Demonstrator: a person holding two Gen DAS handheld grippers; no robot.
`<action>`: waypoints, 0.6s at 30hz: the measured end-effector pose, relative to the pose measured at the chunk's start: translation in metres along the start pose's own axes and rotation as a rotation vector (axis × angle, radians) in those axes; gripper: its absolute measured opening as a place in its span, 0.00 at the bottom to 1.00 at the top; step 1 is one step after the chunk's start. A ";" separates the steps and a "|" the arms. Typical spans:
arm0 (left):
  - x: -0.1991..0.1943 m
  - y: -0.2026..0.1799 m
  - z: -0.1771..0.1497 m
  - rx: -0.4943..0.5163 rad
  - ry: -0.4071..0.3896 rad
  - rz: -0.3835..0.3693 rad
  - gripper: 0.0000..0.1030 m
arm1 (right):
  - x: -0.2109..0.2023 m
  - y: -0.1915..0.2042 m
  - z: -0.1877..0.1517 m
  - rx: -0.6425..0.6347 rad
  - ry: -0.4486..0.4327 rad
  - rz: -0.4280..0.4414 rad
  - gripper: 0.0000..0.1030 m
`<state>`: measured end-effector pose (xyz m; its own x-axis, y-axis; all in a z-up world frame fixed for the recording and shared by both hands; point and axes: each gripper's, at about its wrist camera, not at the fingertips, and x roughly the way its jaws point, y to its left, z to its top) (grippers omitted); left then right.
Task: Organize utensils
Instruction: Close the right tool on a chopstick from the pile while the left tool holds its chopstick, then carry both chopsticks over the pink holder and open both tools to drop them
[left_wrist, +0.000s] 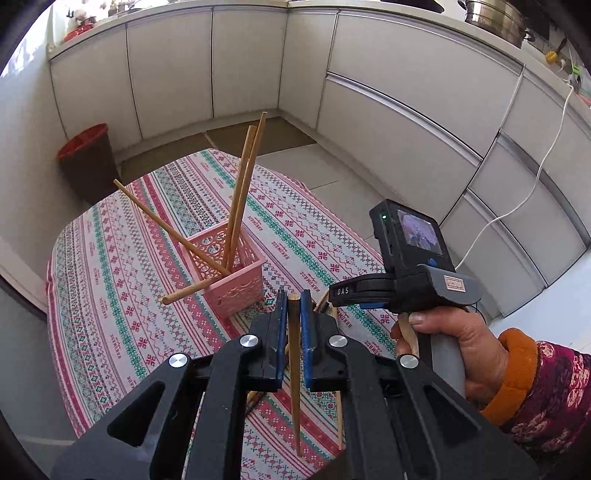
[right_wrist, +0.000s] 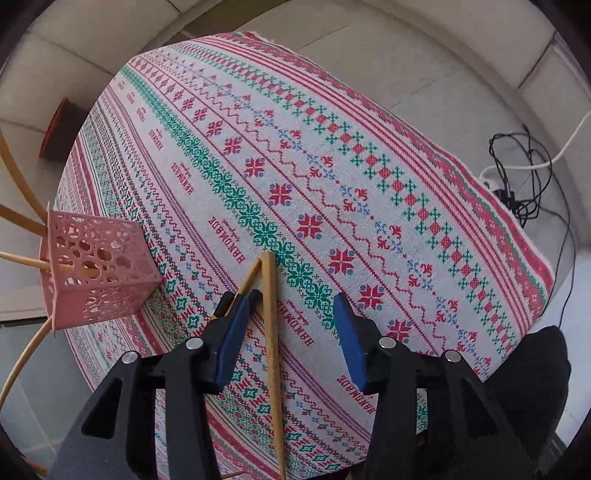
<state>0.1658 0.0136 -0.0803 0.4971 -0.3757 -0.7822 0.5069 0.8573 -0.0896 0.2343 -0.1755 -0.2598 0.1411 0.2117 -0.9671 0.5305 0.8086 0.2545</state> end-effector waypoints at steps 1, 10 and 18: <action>0.000 0.000 0.000 -0.001 0.000 0.000 0.06 | 0.002 0.008 -0.001 -0.025 0.006 -0.034 0.33; -0.005 0.000 0.003 -0.011 -0.019 -0.004 0.06 | 0.022 0.027 0.001 -0.088 0.009 -0.095 0.09; -0.017 -0.001 0.003 -0.016 -0.038 0.002 0.06 | -0.017 -0.009 -0.011 -0.021 -0.110 0.094 0.08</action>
<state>0.1591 0.0175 -0.0651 0.5246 -0.3865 -0.7585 0.4946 0.8636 -0.0979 0.2176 -0.1801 -0.2461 0.2805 0.2270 -0.9326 0.4933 0.7994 0.3430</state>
